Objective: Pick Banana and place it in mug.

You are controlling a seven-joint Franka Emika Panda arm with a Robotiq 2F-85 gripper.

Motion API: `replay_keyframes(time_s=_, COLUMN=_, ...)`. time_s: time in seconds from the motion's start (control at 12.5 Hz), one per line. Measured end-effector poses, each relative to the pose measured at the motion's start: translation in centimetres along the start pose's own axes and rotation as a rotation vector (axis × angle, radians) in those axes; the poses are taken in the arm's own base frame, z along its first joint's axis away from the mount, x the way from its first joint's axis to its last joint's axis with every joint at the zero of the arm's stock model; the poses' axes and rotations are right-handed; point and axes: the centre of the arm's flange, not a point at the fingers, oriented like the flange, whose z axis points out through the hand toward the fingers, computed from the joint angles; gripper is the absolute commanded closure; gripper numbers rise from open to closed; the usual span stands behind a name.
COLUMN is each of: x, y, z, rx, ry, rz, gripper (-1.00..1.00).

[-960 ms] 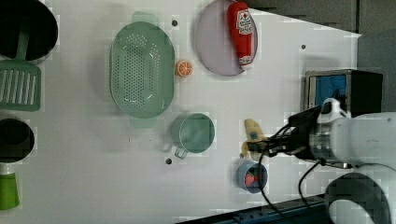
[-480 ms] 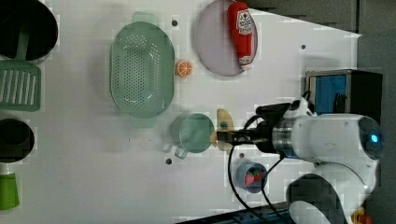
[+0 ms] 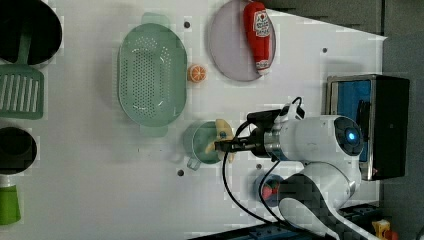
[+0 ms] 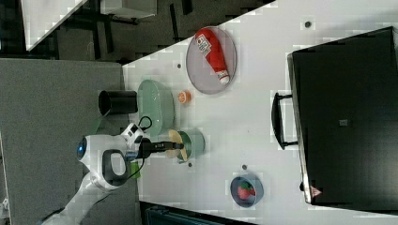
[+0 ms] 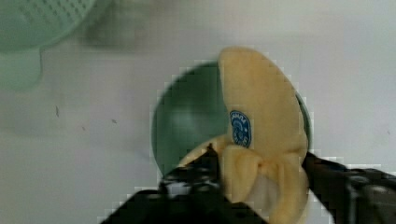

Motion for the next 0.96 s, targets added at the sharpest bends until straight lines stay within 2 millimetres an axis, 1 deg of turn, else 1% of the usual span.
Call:
replay_keyframes(time_s=0.08, x=0.2, y=-0.2, z=0.1, rx=0.009, ry=0.014, rz=0.014, gripper=-0.61)
replay_keyframes(time_s=0.16, x=0.2, y=-0.1, z=0.0, rx=0.004, ry=0.014, rz=0.023, gripper=-0.85)
replay_keyframes(time_s=0.24, x=0.1, y=0.0, z=0.0, rx=-0.004, ry=0.015, rz=0.018, gripper=-1.0)
replay_keyframes(time_s=0.4, x=0.0, y=0.2, z=-0.4, rx=-0.017, ry=0.026, rz=0.017, gripper=-1.0)
replay_keyframes(time_s=0.48, x=0.4, y=0.0, z=-0.8, rx=-0.008, ry=0.045, rz=0.021, gripper=-1.0)
replay_keyframes(time_s=0.56, x=0.8, y=0.3, z=-1.4, rx=-0.002, ry=0.074, rz=0.037, gripper=-1.0)
replay_keyframes(time_s=0.72, x=1.1, y=2.4, z=-4.1, rx=-0.034, ry=0.093, rz=0.071, gripper=-1.0)
replay_keyframes(time_s=0.8, x=1.2, y=3.2, z=-6.5, rx=-0.033, ry=0.128, rz=0.095, gripper=-1.0)
replay_keyframes(time_s=0.88, x=1.1, y=3.8, z=-10.2, rx=-0.02, ry=0.184, rz=0.128, gripper=-1.0)
replay_keyframes(time_s=0.96, x=1.0, y=4.5, z=-13.6, rx=-0.03, ry=0.227, rz=0.14, gripper=-1.0)
